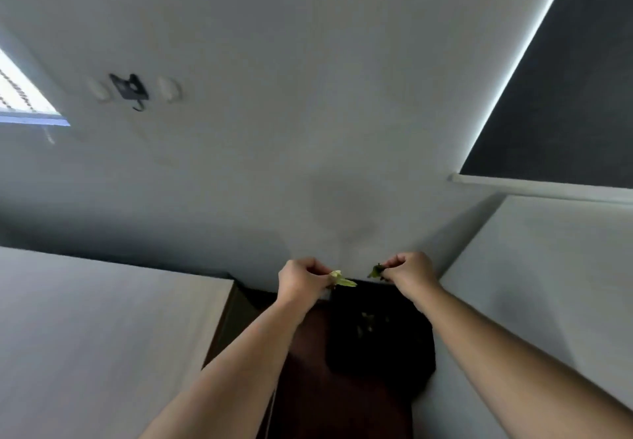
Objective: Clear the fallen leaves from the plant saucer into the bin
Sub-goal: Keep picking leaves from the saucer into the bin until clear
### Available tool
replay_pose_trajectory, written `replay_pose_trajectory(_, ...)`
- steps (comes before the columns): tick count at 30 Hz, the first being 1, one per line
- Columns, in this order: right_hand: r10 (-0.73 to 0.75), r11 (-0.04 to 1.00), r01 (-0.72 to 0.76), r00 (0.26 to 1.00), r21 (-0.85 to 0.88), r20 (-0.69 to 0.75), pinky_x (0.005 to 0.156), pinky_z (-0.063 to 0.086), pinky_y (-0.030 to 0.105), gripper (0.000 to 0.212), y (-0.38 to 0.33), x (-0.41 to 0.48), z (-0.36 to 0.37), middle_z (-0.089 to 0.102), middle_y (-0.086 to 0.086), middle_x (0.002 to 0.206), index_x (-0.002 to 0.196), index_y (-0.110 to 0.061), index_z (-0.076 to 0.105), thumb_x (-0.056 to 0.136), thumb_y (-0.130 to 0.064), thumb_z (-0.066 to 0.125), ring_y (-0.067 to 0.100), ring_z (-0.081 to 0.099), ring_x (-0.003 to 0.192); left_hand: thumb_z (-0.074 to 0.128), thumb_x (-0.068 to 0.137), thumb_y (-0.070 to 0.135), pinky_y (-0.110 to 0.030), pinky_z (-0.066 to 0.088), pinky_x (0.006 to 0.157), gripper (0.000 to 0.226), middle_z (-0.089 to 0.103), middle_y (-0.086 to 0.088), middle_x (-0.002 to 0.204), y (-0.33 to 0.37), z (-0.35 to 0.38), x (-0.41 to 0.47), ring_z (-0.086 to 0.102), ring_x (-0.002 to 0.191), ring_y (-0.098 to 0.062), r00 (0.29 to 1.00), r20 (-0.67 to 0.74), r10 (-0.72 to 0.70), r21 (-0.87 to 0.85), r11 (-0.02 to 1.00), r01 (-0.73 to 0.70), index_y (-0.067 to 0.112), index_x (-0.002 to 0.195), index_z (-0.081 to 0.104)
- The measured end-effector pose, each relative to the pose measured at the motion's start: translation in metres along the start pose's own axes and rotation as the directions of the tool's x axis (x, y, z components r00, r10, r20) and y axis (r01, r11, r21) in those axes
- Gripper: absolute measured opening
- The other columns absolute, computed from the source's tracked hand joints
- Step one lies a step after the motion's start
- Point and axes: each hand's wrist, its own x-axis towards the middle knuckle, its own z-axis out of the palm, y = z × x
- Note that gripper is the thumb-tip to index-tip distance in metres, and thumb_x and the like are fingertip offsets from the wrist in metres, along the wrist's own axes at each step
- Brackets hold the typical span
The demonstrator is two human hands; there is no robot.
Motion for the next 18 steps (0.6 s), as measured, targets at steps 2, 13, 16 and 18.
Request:
replay_pose_trajectory(2,0.073,0.997,-0.073,0.997,0.008,-0.01,0.07,0.051,0.027,0.015,0.025,0.019,0.001,0.073,0.016,0.08,0.066,-0.011,0.072,0.071,0.002,0.069,0.023,0.065,0.073,0.081,0.07,0.014,-0.003,0.039,0.044,0.01,0.062,0.003,0.059,-0.008,0.029,0.024,0.054,0.051,-0.003,0.998,0.063,-0.018,0.082,0.997,0.013,0.016,0.067,0.071)
replay_pose_trajectory(13,0.288,0.957,-0.288,0.958,-0.027,-0.009,0.091,0.046,0.024,0.03,0.14,0.11,0.032,0.067,0.008,0.112,0.114,-0.01,0.066,0.084,-0.012,0.064,0.021,0.063,0.105,0.075,0.079,0.027,-0.04,0.058,0.086,0.016,0.065,0.003,0.089,-0.073,0.162,0.135,0.064,0.093,-0.019,0.915,0.347,-0.206,0.264,0.957,0.115,0.021,0.087,0.063)
replay_pose_trajectory(16,0.297,0.952,-0.298,0.954,-0.069,-0.024,0.089,0.041,0.019,0.028,0.141,0.114,0.03,0.066,0.008,0.12,0.112,-0.012,0.066,0.086,-0.01,0.059,0.021,0.061,0.11,0.071,0.082,0.031,-0.038,0.057,0.088,0.022,0.062,0.005,0.095,-0.071,0.167,0.144,0.061,0.096,-0.018,0.896,0.395,-0.205,0.297,0.951,0.087,0.02,0.1,0.063)
replay_pose_trajectory(18,0.294,0.951,-0.297,0.955,-0.089,-0.042,0.081,0.041,0.016,0.023,0.133,0.113,0.026,0.068,0.007,0.113,0.105,-0.014,0.069,0.087,-0.009,0.056,0.019,0.063,0.101,0.07,0.083,0.028,-0.031,0.052,0.087,0.025,0.064,0.0,0.103,-0.064,0.16,0.146,0.061,0.101,-0.019,0.909,0.384,-0.163,0.338,0.941,0.026,0.017,0.104,0.064)
